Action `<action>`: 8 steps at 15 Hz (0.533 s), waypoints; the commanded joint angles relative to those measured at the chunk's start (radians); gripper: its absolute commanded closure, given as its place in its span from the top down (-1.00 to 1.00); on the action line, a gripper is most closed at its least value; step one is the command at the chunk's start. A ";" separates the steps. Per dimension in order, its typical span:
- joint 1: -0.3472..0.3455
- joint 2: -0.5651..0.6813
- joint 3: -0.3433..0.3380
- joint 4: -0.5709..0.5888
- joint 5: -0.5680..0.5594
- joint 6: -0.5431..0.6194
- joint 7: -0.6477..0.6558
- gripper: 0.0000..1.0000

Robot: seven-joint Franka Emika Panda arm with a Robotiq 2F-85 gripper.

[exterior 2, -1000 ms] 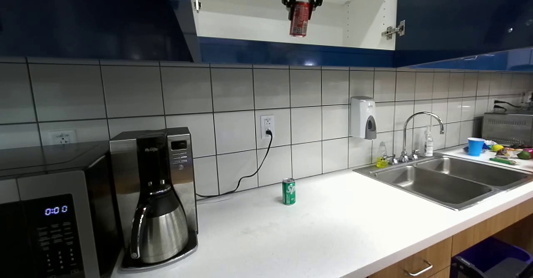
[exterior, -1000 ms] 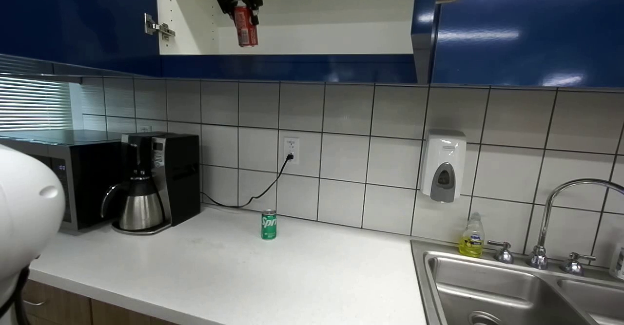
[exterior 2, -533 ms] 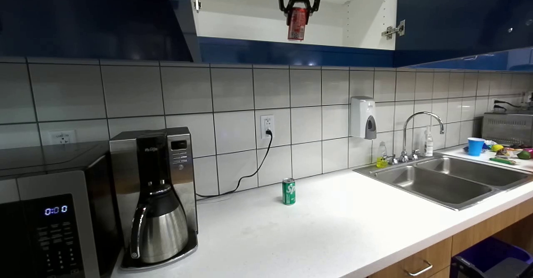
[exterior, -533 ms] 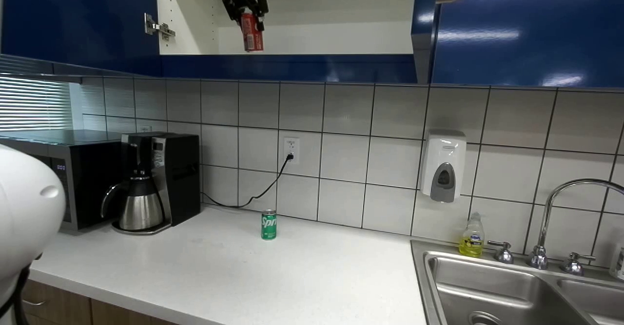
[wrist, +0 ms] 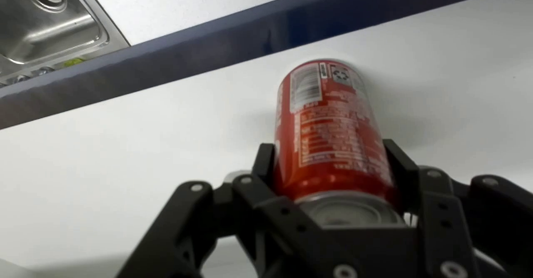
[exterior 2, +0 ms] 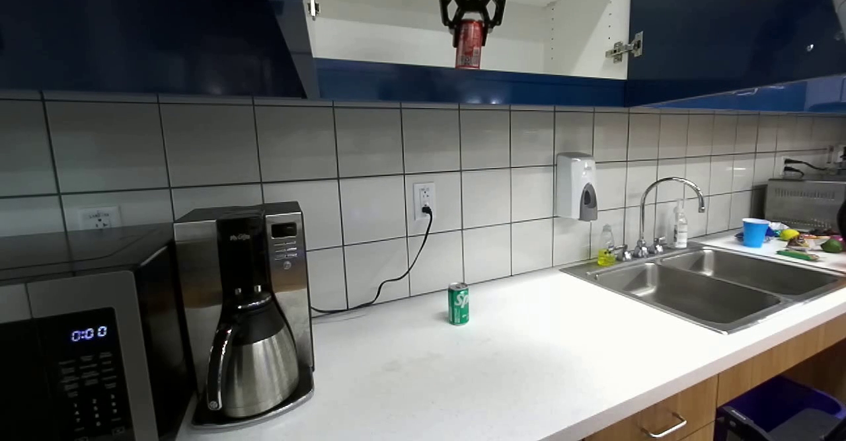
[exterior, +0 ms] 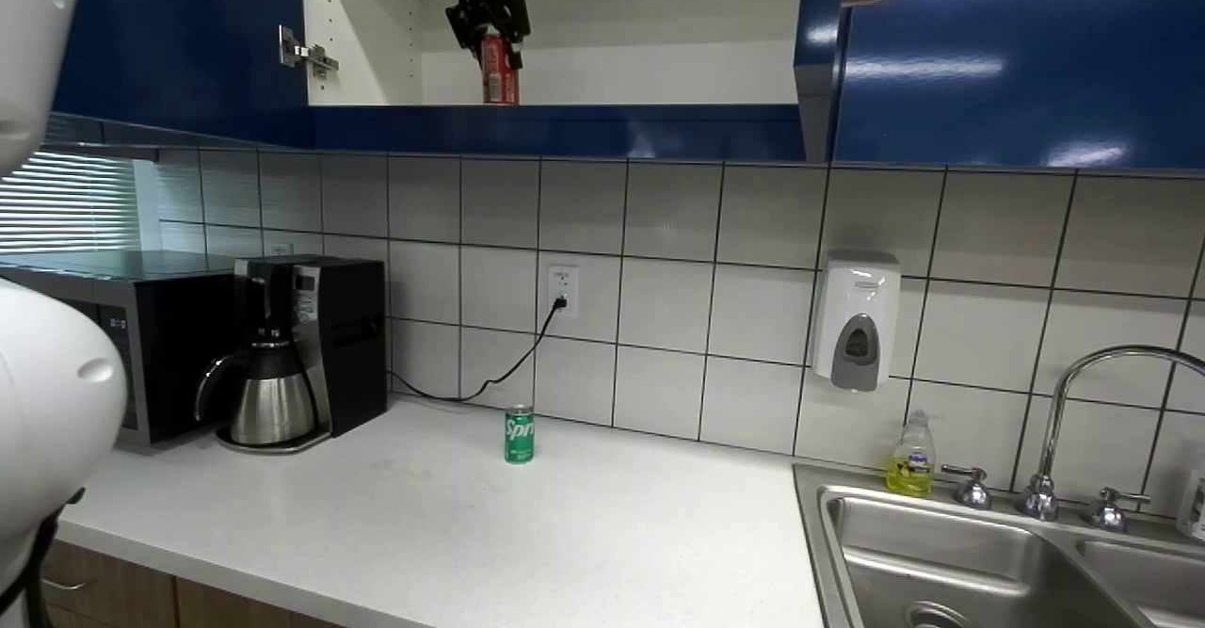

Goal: Put the red can in the cabinet

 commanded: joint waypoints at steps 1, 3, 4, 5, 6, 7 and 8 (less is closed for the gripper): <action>0.015 0.068 -0.007 0.113 -0.024 -0.057 0.027 0.83; 0.015 0.085 -0.009 0.136 -0.024 -0.065 0.027 1.00; 0.015 0.092 -0.010 0.145 -0.023 -0.070 0.028 1.00; 0.014 0.096 -0.010 0.151 -0.020 -0.074 0.027 1.00; 0.015 0.099 -0.012 0.156 -0.022 -0.076 0.028 1.00; 0.015 0.099 -0.013 0.158 -0.022 -0.076 0.027 1.00; 0.013 0.095 -0.014 0.156 -0.017 -0.075 0.023 1.00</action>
